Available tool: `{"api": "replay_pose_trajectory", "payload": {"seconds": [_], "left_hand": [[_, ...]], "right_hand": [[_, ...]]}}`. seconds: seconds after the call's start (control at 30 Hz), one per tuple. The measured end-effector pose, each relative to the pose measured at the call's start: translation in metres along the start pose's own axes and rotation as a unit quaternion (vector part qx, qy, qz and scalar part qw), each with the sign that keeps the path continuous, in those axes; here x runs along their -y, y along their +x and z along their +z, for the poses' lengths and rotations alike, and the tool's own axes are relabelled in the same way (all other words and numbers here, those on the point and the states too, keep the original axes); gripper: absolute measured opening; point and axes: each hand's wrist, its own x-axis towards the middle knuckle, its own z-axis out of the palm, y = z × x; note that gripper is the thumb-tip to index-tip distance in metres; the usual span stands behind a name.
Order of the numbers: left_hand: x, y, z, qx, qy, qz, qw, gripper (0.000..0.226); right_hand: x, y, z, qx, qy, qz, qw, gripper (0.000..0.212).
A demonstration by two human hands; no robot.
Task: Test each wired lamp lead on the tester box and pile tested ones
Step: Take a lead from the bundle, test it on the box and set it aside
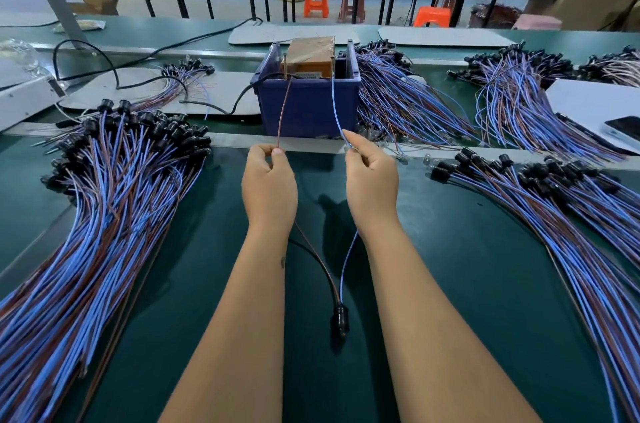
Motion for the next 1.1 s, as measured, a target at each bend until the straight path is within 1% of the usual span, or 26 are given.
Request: {"api": "replay_pose_trajectory", "payload": {"seconds": [0.17, 0.4, 0.73, 0.83, 0.9, 0.93, 1.0, 1.1], "left_hand": [[-0.001, -0.001, 0.0, -0.007, -0.001, -0.001, 1.0, 0.018], [-0.003, -0.002, -0.003, -0.036, -0.008, -0.005, 0.999, 0.019], [-0.003, -0.002, -0.002, -0.037, -0.024, -0.009, 0.999, 0.019], [-0.003, -0.001, -0.003, -0.032, -0.043, -0.002, 0.999, 0.018], [-0.006, -0.002, -0.001, -0.009, -0.084, 0.007, 0.996, 0.017], [-0.008, -0.002, 0.0, 0.011, -0.102, 0.01, 0.995, 0.017], [-0.012, -0.004, 0.005, 0.061, -0.123, 0.001, 0.99, 0.019], [-0.013, -0.007, 0.009, 0.151, -0.149, -0.032, 0.977, 0.031]], "right_hand": [[-0.001, 0.001, 0.0, 0.001, 0.005, -0.006, 1.0, 0.036], [-0.001, 0.001, 0.0, -0.004, -0.005, -0.009, 1.0, 0.036], [0.002, -0.002, -0.002, -0.003, -0.019, -0.001, 1.0, 0.036], [0.002, -0.005, 0.0, -0.028, -0.003, -0.015, 0.999, 0.034], [0.003, -0.01, 0.004, -0.061, 0.023, -0.039, 0.997, 0.023], [0.006, -0.014, 0.007, -0.063, 0.036, -0.048, 0.996, 0.018], [0.009, -0.02, 0.014, -0.023, 0.047, -0.058, 0.997, 0.02], [0.011, -0.025, 0.021, 0.071, 0.039, -0.053, 0.995, 0.022]]}}
